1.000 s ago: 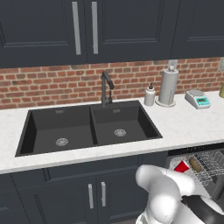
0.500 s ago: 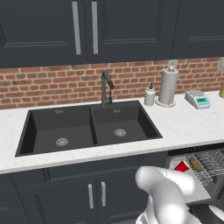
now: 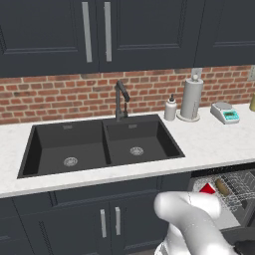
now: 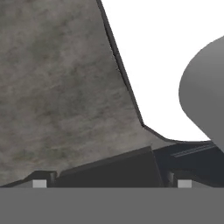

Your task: Pick up the cup and bowl from the counter, place them in the dishwasher, and close the dishwasher door.

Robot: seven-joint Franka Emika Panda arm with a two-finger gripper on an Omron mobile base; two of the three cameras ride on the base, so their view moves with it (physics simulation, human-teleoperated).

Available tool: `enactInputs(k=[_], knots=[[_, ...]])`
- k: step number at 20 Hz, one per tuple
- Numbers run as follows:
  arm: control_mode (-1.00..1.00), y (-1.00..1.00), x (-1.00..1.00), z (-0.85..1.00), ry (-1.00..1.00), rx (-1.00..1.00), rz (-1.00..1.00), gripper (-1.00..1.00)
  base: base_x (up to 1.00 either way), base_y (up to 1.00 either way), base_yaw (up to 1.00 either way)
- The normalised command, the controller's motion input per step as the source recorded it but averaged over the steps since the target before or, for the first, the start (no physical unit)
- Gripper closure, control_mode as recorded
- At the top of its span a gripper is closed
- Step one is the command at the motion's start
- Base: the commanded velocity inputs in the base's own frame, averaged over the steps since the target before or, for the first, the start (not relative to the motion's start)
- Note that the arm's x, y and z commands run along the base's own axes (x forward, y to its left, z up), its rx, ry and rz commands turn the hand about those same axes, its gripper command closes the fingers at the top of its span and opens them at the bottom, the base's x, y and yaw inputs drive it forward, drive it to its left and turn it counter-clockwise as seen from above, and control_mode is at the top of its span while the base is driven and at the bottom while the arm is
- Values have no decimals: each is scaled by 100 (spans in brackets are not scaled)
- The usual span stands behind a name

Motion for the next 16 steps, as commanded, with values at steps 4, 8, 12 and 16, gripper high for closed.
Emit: enactInputs(k=[4,8,12,16], knots=[[-100,-66,-41,-12,-18,13,15,-100,0,0,0],[-100,-71,-39,-21,-17,10,15,-100,0,0,0],[-100,-73,-43,-43,-9,7,16,-100,0,0,0],[-100,-59,-37,-46,-9,5,16,-100,0,0,0]])
